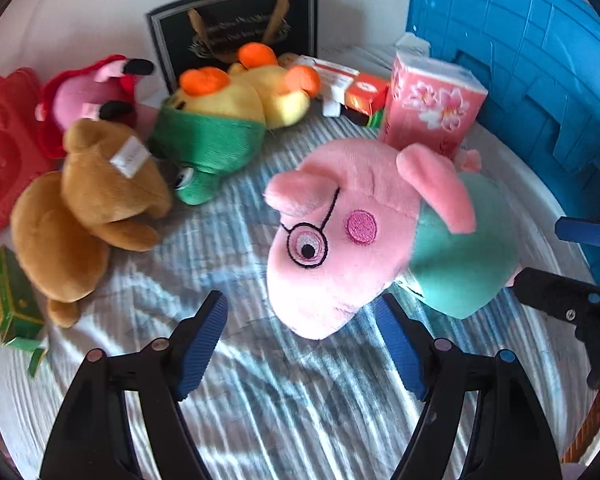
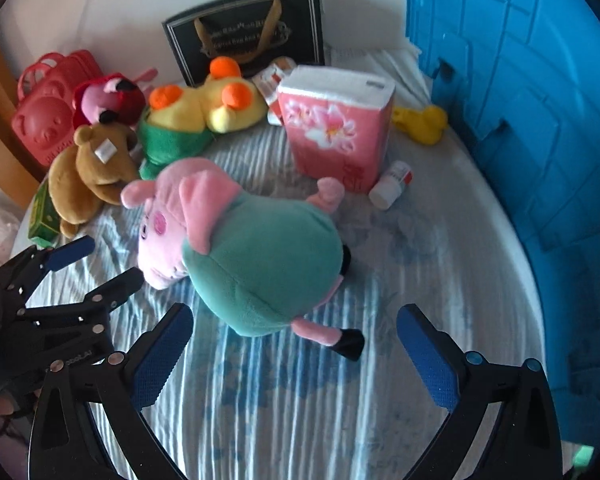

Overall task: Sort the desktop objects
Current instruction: 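Grasp the pink-and-green pig plush with both tools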

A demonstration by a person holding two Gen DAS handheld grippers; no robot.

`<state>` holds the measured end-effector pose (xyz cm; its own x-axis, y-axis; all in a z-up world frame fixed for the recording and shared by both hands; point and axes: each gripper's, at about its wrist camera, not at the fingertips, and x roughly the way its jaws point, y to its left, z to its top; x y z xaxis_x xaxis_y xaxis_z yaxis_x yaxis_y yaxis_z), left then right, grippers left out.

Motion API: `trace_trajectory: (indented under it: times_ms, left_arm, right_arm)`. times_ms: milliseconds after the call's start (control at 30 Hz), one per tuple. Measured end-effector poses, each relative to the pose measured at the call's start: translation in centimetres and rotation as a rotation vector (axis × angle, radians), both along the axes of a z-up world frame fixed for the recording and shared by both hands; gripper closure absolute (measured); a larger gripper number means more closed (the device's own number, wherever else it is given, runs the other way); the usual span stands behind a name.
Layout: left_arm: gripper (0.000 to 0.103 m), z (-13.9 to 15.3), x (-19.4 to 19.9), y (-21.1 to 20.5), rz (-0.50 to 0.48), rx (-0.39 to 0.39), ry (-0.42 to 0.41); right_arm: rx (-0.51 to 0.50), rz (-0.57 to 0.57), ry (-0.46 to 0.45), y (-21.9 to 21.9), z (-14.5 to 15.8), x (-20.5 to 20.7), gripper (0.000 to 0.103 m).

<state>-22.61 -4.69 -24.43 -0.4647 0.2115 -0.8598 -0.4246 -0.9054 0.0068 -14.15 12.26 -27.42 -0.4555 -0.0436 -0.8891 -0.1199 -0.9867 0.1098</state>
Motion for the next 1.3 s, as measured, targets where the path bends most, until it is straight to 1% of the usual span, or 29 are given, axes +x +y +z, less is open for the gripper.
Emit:
trace_trajectory:
  times_ms: [167, 300, 433, 500, 533, 600, 633, 667, 767, 800, 867, 1000, 1300]
  left_arm:
    - [0.027, -1.8, -1.4, 1.0, -0.088, 0.002, -0.028]
    - [0.027, -3.0, -2.4, 2.3, -0.139, -0.028, -0.026]
    - [0.027, -3.5, -3.5, 3.1, -0.144, -0.017, -0.028]
    - [0.027, -3.5, -3.9, 3.4, -0.151, -0.001, -0.019]
    - [0.028, -3.5, -4.1, 3.4, -0.138, 0.016, -0.012]
    - [0.031, -3.2, -4.2, 3.5, -0.143, 0.056, 0.016]
    - [0.034, -3.0, -4.2, 3.6, -0.141, 0.059, 0.027]
    - [0.036, -2.9, -4.1, 3.7, -0.141, 0.061, 0.036]
    - [0.039, -2.6, -3.8, 3.7, -0.131, 0.072, 0.036]
    - [0.039, -2.4, -3.5, 3.6, -0.125, 0.073, 0.04]
    - [0.039, -1.8, -2.6, 3.6, -0.115, 0.081, 0.052]
    - [0.039, 0.7, -1.0, 3.2, -0.079, 0.094, 0.103]
    - [0.039, 7.4, 1.9, 1.9, -0.02, 0.112, 0.242]
  right_arm:
    - [0.008, 0.004, -0.055, -0.5, -2.0, -1.6, 0.0]
    - [0.005, 0.002, -0.084, -0.5, -3.3, -3.0, 0.0]
    - [-0.019, 0.016, -0.069, -0.6, -3.4, -4.2, 0.0]
    - [-0.007, 0.024, -0.052, -0.7, -3.1, -4.5, 0.0]
    - [0.002, 0.03, -0.042, -0.8, -3.0, -4.8, 0.0]
    - [0.001, 0.031, -0.032, -0.8, -2.9, -5.3, 0.0]
    - [-0.01, 0.026, -0.034, -0.7, -2.9, -5.6, 0.0]
    - [-0.008, 0.019, -0.034, -0.6, -2.9, -5.8, 0.002]
    - [0.006, 0.019, -0.029, -0.3, -2.6, -5.7, 0.014]
    - [0.011, 0.025, -0.027, -0.4, -2.4, -5.6, 0.015]
    - [0.026, 0.043, -0.012, -0.7, -1.7, -5.1, 0.018]
    - [0.041, 0.075, 0.035, -1.1, 0.3, -4.0, 0.018]
    - [0.068, 0.136, 0.18, -2.4, 6.8, -1.2, 0.018]
